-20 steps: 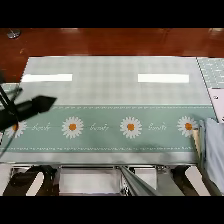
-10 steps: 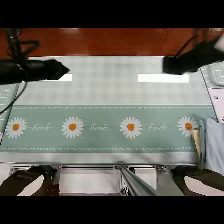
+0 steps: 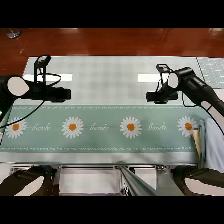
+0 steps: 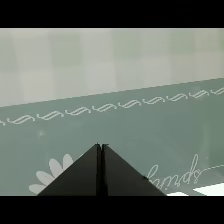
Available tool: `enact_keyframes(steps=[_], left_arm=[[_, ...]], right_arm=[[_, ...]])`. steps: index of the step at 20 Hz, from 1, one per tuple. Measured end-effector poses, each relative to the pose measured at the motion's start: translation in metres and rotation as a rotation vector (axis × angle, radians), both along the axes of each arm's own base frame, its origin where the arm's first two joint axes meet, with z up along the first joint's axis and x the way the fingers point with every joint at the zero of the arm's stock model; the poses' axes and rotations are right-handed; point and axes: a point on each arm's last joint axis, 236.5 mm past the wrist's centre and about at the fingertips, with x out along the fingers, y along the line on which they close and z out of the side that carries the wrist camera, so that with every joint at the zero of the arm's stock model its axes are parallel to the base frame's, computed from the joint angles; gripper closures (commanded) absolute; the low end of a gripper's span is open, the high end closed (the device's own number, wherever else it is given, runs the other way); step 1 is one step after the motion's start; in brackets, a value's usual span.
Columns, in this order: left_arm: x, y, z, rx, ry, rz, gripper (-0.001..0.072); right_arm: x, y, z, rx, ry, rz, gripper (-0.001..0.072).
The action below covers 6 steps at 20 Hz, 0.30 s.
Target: Fold the shirts.
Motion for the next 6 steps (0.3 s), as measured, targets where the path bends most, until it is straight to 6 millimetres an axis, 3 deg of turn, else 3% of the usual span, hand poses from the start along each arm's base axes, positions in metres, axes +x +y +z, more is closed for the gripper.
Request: enact_keyframes(steps=[6], left_arm=[[-0.0014, 0.0031, -0.0049, 0.014, 0.011, 0.003, 0.0687]], right_arm=[[-0.0018, -0.0015, -0.0036, -0.007, 0.004, -0.006, 0.0687]])
